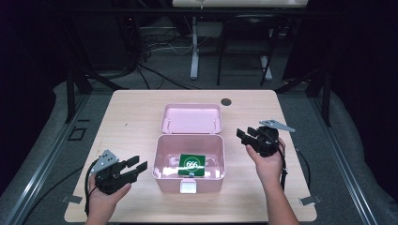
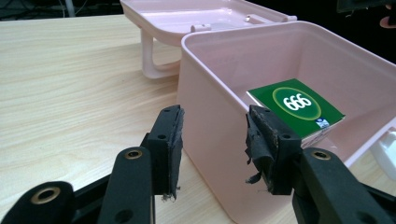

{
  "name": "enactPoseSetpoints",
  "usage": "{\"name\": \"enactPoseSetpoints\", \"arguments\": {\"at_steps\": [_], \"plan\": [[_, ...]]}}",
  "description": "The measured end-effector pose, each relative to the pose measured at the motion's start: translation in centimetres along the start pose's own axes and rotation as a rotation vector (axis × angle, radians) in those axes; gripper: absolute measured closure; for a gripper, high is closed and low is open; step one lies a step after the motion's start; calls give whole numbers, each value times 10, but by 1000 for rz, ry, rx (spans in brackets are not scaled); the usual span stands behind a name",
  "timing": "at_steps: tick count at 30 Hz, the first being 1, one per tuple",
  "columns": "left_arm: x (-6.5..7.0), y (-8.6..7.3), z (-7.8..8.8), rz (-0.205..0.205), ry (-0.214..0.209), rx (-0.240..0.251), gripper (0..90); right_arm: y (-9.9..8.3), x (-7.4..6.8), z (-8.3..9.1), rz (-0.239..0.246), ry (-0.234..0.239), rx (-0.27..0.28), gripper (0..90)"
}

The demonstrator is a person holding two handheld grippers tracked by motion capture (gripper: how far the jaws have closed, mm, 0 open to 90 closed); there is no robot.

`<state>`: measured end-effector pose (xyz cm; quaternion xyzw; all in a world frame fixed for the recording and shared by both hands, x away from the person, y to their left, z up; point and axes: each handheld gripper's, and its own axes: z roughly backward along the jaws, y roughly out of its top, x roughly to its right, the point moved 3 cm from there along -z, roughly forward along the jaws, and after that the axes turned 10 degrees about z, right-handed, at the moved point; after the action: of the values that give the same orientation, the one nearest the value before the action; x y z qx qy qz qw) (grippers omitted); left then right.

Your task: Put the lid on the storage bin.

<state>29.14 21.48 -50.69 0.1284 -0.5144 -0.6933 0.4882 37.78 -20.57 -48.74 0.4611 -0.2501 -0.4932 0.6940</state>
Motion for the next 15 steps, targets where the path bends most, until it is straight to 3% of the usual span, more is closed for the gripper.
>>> {"name": "enactPoseSetpoints", "arguments": {"at_steps": [15], "plan": [[0,0,-4,-5,-4,-20,549,-4,-10,-3,48,4,-20,484]]}}
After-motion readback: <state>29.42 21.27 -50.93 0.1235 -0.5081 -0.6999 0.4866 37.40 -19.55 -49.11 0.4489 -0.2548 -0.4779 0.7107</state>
